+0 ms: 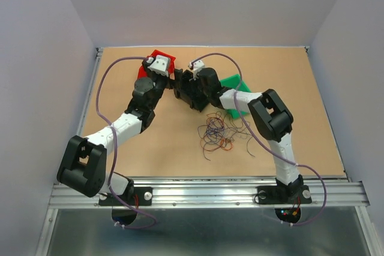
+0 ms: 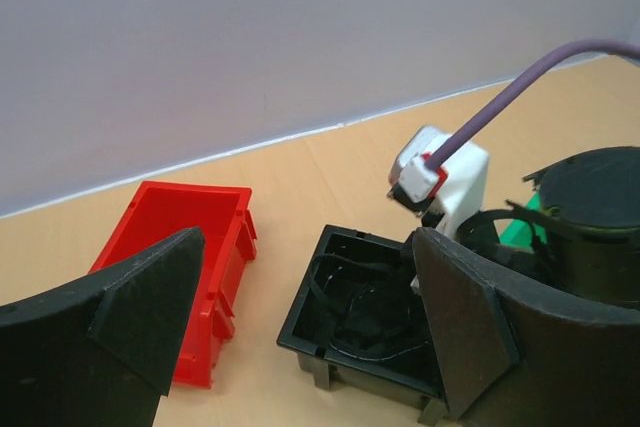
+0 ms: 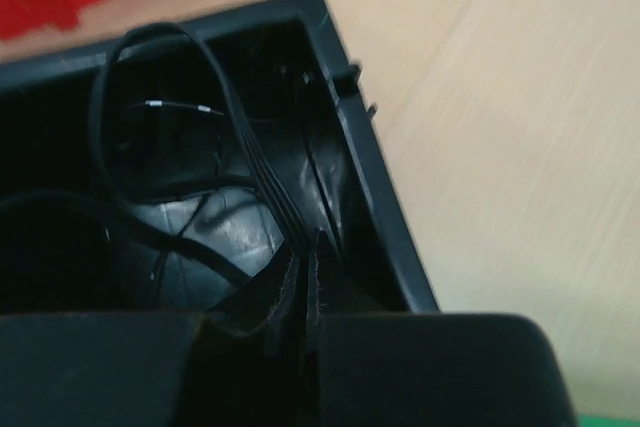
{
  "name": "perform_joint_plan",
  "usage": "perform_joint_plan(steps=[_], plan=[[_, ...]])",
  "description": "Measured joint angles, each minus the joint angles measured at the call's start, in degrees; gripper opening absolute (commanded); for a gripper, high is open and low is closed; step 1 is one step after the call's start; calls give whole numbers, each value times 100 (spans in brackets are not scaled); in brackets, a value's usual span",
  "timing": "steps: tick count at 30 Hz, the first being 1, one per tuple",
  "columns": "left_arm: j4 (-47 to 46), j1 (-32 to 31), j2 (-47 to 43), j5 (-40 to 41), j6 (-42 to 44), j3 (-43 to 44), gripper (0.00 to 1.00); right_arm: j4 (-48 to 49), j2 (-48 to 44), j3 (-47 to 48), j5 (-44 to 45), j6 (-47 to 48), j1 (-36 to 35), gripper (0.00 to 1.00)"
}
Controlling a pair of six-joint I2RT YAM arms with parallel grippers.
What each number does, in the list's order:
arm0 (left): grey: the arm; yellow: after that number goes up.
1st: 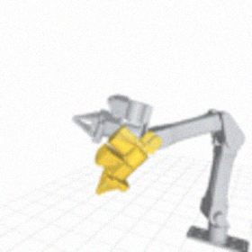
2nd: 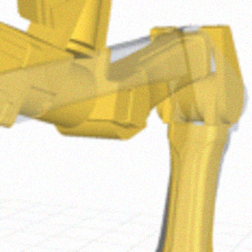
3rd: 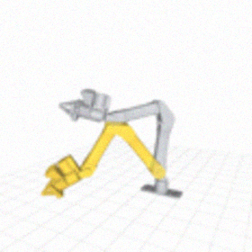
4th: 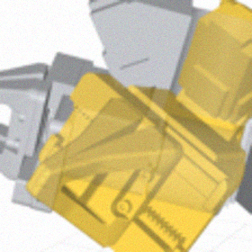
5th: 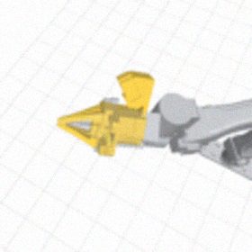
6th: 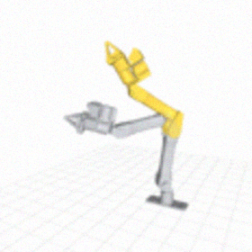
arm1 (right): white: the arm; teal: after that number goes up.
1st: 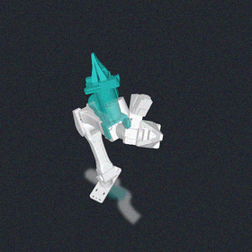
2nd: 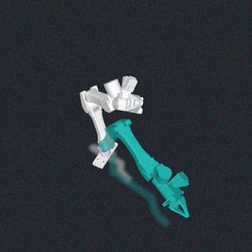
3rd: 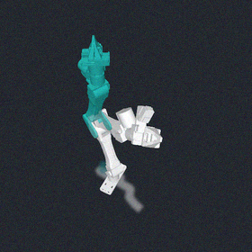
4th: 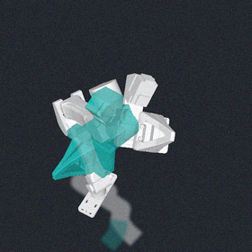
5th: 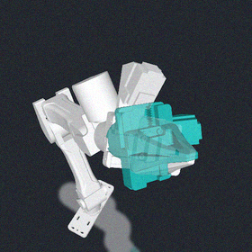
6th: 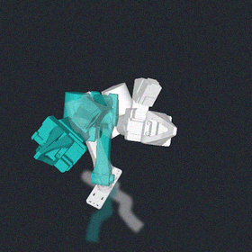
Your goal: Untangle the cables
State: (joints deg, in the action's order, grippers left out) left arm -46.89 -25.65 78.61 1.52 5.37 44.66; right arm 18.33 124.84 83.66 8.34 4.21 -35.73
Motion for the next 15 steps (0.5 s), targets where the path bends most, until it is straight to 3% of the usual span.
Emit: perform_joint_plan(steps=[10,15], plan=[[11,0,0,-85,20,11,97,-1449,433,721,-424,363,7,1],[26,0,0,-90,44,37,98,-1716,507,942,-428,376,7,1]])
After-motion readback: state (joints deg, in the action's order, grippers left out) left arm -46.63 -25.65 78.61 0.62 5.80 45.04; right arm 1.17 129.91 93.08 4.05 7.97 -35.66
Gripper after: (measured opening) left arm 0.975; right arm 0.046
